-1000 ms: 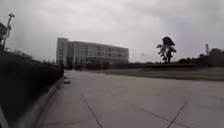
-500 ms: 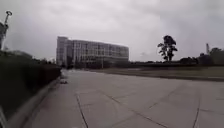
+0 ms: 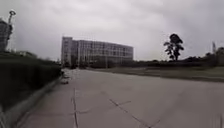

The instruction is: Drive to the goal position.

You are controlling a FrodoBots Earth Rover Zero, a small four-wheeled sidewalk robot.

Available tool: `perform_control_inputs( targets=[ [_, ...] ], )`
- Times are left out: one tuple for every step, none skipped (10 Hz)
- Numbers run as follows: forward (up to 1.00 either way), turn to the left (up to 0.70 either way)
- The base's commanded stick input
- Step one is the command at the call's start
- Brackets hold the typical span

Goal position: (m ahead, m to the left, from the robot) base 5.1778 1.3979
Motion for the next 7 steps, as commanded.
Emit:
perform_control_inputs(
  targets=[
    [0.7, 0.0],
    [0.7, 0.0],
    [0.7, 0.0],
    [0.7, 0.0],
    [0.7, 0.0],
    [0.7, 0.0],
    [0.7, 0.0]
  ],
)
